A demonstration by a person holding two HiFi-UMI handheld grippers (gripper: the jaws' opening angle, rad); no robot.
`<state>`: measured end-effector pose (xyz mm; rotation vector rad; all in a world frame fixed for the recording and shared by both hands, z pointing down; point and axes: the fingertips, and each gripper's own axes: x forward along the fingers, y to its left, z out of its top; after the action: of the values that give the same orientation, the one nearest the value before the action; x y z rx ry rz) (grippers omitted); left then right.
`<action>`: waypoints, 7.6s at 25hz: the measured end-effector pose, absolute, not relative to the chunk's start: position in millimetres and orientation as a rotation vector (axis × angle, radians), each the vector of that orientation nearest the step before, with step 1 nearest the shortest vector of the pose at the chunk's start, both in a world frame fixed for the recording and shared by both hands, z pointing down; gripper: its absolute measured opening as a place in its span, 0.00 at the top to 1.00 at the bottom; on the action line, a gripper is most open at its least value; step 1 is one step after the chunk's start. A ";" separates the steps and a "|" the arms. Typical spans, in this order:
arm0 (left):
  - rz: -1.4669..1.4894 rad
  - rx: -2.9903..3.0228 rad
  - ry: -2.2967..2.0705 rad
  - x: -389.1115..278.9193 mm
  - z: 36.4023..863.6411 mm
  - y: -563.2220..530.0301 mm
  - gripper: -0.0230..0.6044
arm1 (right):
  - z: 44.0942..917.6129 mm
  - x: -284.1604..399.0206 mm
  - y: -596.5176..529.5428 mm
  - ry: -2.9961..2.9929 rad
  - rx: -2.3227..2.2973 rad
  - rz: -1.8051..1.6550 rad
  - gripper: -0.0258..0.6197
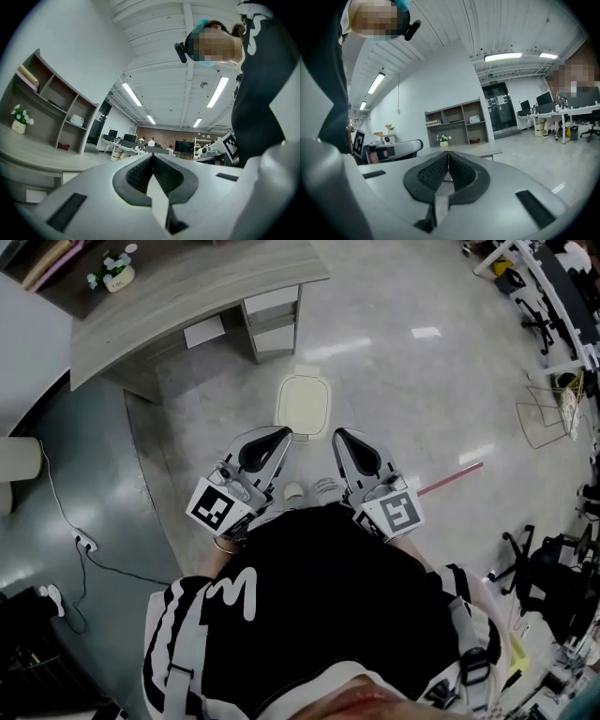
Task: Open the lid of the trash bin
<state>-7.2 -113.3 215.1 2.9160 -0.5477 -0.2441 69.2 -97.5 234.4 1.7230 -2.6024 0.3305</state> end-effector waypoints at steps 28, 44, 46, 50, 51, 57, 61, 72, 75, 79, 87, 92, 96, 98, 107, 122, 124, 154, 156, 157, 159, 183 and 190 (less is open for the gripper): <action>-0.159 2.859 -0.667 -1.4 287.3 -167.4 0.96 | 317.9 74.3 -160.3 -2.568 1.513 0.452 0.94; -0.135 2.802 -0.730 -13.4 342.8 -187.8 0.96 | 387.7 52.0 -194.4 -2.557 1.346 0.463 0.94; -0.135 2.787 -0.740 -15.8 350.7 -190.2 0.95 | 397.0 49.5 -199.0 -2.554 1.335 0.469 0.94; -0.127 2.760 -0.752 -19.2 365.5 -190.6 0.96 | 416.0 45.6 -203.1 -2.541 1.314 0.483 0.94; -0.127 2.755 -0.755 -19.7 368.3 -190.9 0.96 | 420.2 45.1 -203.8 -2.537 1.309 0.486 0.94; -0.138 2.733 -0.772 -23.5 379.4 -195.6 0.95 | 440.0 36.7 -207.3 -2.527 1.281 0.509 0.94; -0.145 2.712 -0.790 -27.1 389.2 -197.1 0.95 | 455.6 31.7 -210.3 -2.521 1.261 0.517 0.94; -0.129 2.677 -0.815 -36.2 416.2 -192.3 0.95 | 494.4 19.1 -214.2 -2.504 1.203 0.515 0.94; -0.128 2.667 -0.825 -38.0 421.3 -190.8 0.95 | 502.3 16.9 -214.4 -2.506 1.192 0.509 0.94; -0.130 2.657 -0.832 -39.5 426.7 -189.0 0.96 | 512.9 15.4 -214.3 -2.497 1.172 0.513 0.94; -0.142 2.624 -0.857 -42.5 439.0 -187.1 0.95 | 538.2 9.6 -213.7 -2.479 1.135 0.533 0.94; -0.129 2.607 -0.867 -45.7 443.1 -185.8 0.96 | 553.9 4.5 -215.6 -2.465 1.101 0.531 0.94; -0.123 2.596 -0.878 -49.4 450.0 -184.3 0.95 | 567.7 0.4 -217.6 -2.457 1.089 0.544 0.94; -0.113 2.592 -0.883 -51.4 456.3 -182.8 0.96 | 578.0 -1.4 -216.5 -2.446 1.082 0.557 0.94; -0.102 2.560 -0.891 -56.7 473.9 -178.2 0.96 | 612.3 -5.1 -217.9 -2.419 1.060 0.561 0.94; -0.091 2.530 -0.894 -59.7 486.8 -173.2 0.95 | 663.7 -5.7 -212.4 -2.340 0.990 0.535 0.94; -0.093 2.527 -0.896 -59.8 487.5 -172.5 0.96 | 670.1 -5.5 -210.5 -2.330 0.977 0.533 0.94; -0.090 2.485 -0.927 -67.4 501.5 -164.5 0.96 | 748.2 7.3 -201.0 -2.173 0.985 0.616 0.94; -0.090 2.482 -0.930 -67.9 502.3 -164.0 0.95 | 754.4 8.3 -200.1 -2.162 0.980 0.619 0.94; -0.090 2.480 -0.931 -68.1 502.7 -163.9 0.96 | 758.0 8.9 -199.6 -2.156 0.976 0.621 0.94; -0.091 2.477 -0.932 -68.3 503.1 -163.6 0.95 | 764.3 10.6 -199.0 -2.142 0.971 0.623 0.94; -0.092 2.474 -0.940 -70.5 504.9 -162.2 0.96 | 828.1 24.8 -175.4 -1.914 0.887 0.632 0.94; -0.111 2.465 -0.940 -71.6 504.3 -163.0 0.95 | 832.3 24.0 -174.1 -1.903 0.888 0.626 0.94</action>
<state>-71.6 -163.0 504.3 2.4646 -0.9400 -0.1109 24.0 -174.1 832.3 0.8883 -1.9028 0.6265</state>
